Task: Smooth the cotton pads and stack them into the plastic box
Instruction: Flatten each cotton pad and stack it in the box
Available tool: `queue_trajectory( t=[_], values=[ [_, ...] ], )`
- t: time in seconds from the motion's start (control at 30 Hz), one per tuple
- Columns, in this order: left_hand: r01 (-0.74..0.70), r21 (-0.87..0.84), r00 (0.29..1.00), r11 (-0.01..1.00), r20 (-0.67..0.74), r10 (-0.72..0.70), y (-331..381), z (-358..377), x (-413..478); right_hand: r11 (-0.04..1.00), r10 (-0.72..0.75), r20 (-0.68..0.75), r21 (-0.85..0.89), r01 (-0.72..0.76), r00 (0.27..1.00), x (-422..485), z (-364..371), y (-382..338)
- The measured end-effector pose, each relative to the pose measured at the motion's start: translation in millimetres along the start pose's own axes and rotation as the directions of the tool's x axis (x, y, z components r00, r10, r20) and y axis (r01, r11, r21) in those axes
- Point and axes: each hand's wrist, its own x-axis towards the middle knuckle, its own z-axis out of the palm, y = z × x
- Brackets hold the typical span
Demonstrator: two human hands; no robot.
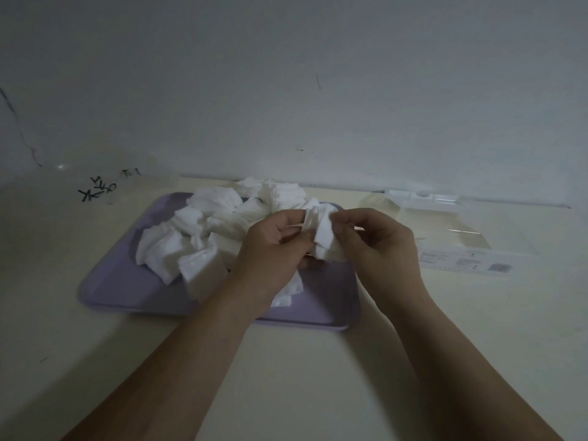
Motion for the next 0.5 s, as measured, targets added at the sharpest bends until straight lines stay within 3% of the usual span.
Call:
queue_trajectory(
  t=[0.1,0.17,0.23,0.3,0.37,0.4,0.5],
  values=[
    [-0.001,0.062,1.0,0.998,-0.028,0.002,1.8,-3.8,0.4,0.997,0.043,0.109,0.057,-0.05,0.993,1.1,-1.8,2.0],
    [0.008,0.097,0.997,0.995,-0.076,0.0,4.4,-4.9,1.4,0.999,0.041,0.2,-0.007,-0.041,0.979,4.3,-5.2,4.4],
    [0.043,-0.007,0.993,0.999,-0.107,-0.044,7.3,-5.0,3.2,0.999,0.029,0.212,-0.051,-0.019,0.977,4.6,-4.9,7.7],
    [0.07,-0.137,0.992,0.988,-0.091,-0.083,10.3,-4.6,4.1,0.999,0.045,0.134,-0.003,-0.045,0.99,3.6,-2.9,10.7],
    [-0.006,-0.001,0.998,1.0,-0.063,0.006,7.9,-9.1,5.2,0.997,0.058,0.096,0.038,-0.062,0.994,4.0,-3.6,10.1],
    [-0.058,0.145,0.997,0.988,-0.036,0.064,4.7,-11.9,5.0,0.998,0.061,0.117,0.008,-0.062,0.991,4.6,-6.5,8.7],
    [-0.13,0.469,0.991,0.874,0.079,0.105,-1.5,-16.2,2.7,0.944,0.088,0.282,-0.33,0.01,0.955,8.2,-18.0,6.2]
  ],
)
